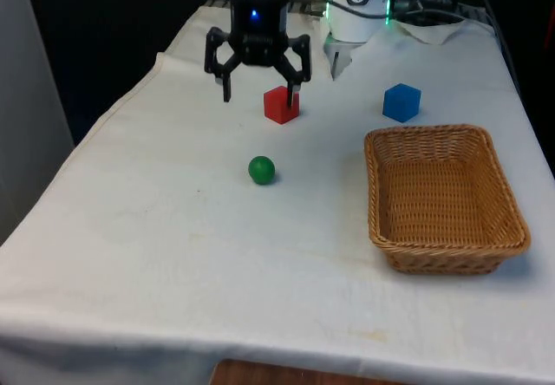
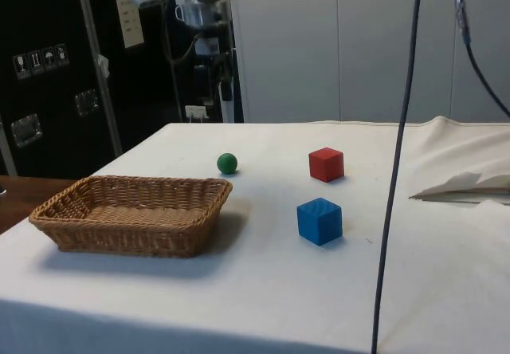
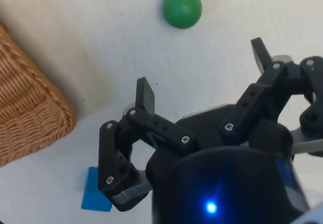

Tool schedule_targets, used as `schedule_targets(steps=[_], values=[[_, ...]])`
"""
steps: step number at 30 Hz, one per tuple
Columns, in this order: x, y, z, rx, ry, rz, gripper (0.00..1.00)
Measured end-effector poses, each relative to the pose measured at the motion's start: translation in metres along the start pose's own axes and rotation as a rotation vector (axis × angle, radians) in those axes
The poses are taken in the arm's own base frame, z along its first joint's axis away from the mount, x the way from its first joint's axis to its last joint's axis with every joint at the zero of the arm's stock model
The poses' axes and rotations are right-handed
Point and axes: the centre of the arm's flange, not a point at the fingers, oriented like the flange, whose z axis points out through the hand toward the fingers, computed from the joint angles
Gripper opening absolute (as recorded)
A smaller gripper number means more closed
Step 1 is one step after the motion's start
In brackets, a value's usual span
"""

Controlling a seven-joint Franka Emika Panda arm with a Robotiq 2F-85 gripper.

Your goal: Place all non-red objects into the basket.

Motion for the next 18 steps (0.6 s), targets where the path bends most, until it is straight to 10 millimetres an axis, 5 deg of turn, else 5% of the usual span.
schedule_targets(steps=[18], values=[[-0.001,-0.002,0.053,0.015,-0.001,0.024,1.00]])
